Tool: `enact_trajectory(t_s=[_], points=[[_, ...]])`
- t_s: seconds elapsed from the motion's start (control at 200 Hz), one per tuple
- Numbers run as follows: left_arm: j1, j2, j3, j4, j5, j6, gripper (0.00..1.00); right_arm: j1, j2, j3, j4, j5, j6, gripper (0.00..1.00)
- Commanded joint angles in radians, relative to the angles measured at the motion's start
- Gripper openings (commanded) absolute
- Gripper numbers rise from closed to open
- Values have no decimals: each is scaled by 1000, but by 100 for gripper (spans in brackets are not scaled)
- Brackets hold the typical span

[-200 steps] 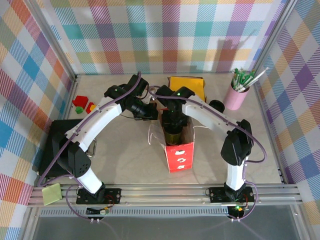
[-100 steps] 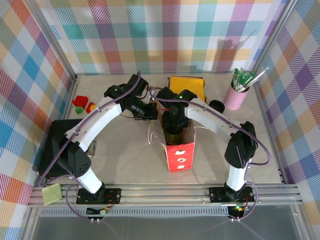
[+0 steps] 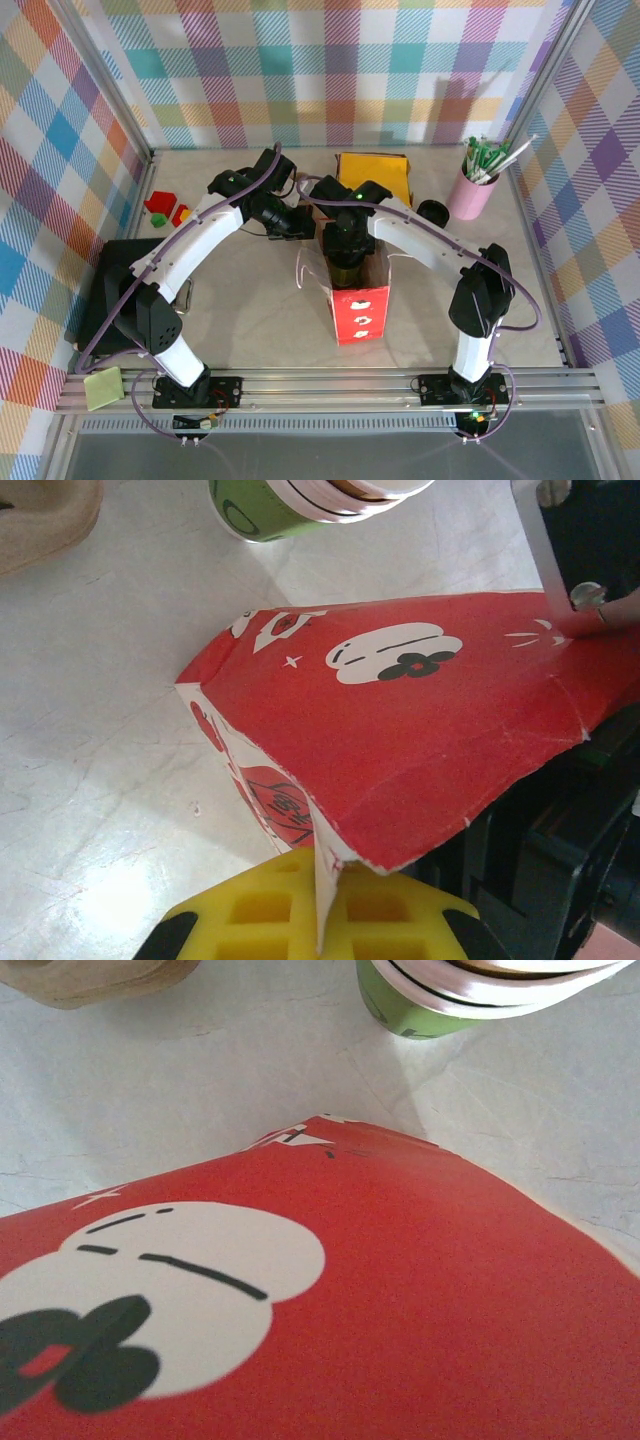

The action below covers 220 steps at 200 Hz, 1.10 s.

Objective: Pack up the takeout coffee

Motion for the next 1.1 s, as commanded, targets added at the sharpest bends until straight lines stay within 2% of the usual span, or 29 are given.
enact_trajectory(t_s=[0.0, 0.32, 1.095], points=[[15, 7, -5, -24, -7, 3, 0, 5, 6, -39, 7, -22, 3, 51], [17, 13, -2, -23, -4, 3, 0, -13, 24, -89, 35, -72, 4, 51], [25, 23, -10, -23, -6, -3, 1, -27, 179, -61, -40, -177, -59, 50]])
